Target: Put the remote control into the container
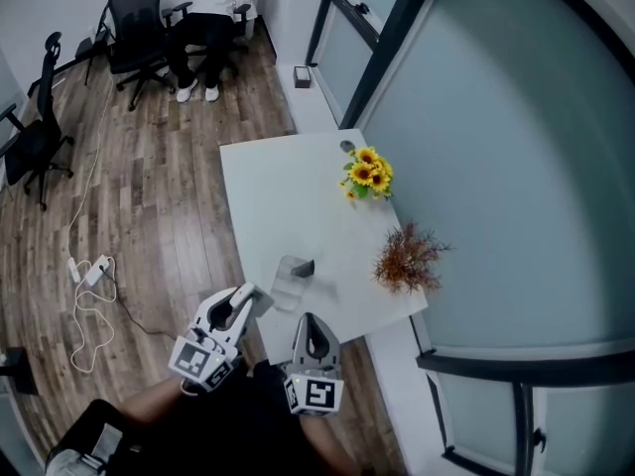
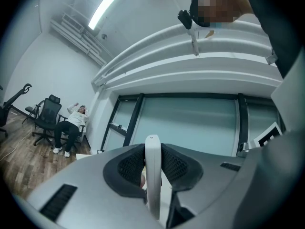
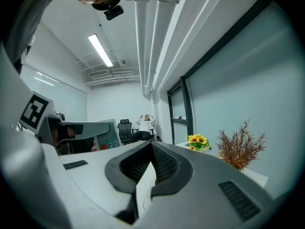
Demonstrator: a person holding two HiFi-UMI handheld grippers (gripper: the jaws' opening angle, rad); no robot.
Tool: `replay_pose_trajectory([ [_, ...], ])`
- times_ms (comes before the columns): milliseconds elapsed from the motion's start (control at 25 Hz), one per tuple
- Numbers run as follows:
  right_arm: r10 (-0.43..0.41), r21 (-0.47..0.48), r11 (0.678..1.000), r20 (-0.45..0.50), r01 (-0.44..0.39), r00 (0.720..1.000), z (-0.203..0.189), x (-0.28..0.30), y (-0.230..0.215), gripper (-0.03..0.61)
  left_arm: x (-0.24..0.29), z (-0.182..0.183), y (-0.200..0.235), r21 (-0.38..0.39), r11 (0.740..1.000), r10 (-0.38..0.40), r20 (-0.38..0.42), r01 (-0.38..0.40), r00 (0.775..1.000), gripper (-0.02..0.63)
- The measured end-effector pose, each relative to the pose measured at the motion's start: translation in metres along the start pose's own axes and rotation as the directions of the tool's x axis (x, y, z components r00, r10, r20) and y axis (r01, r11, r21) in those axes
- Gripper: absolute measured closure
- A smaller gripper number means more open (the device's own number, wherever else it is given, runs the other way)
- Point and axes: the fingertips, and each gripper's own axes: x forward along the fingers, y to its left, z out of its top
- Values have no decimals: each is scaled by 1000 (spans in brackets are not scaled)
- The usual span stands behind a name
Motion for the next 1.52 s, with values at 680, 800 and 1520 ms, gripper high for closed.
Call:
replay_pose_trajectory([
  [680, -20, 12, 1000, 4, 20, 1000, 3, -3, -7, 574, 5, -4, -6, 12, 999, -30, -6, 30, 1000, 518],
  [800, -17, 17, 1000, 2, 17, 1000, 2, -3, -12, 574, 9, -6, -8, -6, 1000, -16, -13, 16, 1000, 518],
  [1520, 98, 50, 994, -1, -98, 995, -3, -5, -48, 574, 31, -34, -24, 1, 991, 134, -22, -134, 991, 518],
])
